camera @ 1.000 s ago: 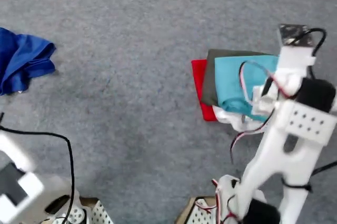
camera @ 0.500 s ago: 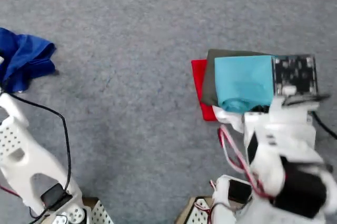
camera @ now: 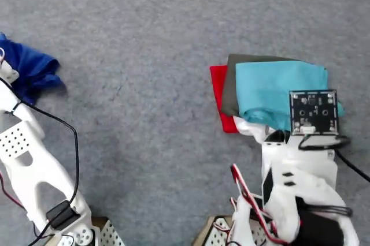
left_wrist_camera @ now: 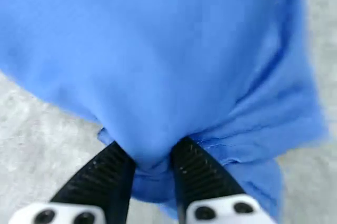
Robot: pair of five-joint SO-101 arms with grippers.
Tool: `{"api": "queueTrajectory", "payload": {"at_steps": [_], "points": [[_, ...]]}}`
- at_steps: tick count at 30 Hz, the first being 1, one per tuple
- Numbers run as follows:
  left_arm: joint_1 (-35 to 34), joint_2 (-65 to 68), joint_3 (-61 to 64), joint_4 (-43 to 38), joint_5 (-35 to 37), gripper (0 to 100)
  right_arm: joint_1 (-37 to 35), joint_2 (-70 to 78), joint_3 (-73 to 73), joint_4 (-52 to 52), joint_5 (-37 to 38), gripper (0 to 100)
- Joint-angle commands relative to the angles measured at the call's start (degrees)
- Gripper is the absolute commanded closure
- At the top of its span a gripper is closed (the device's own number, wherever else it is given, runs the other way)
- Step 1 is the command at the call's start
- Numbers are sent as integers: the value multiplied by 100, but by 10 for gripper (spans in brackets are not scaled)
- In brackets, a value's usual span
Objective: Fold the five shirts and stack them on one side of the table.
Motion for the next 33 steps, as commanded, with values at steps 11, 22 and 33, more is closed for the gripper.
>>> {"api": "queueTrajectory", "payload": {"at_steps": [11, 22, 33], "points": [[299, -3169, 1644, 440, -369, 982, -796, -101, 426, -413, 352, 966], [1547, -7705, 6611, 308, -563, 982, -2484, -110, 1666, -835, 316, 966], [1916, -9666, 9582, -519, -914, 850, -3002, -154, 1411, -2189, -1029, 703]]}}
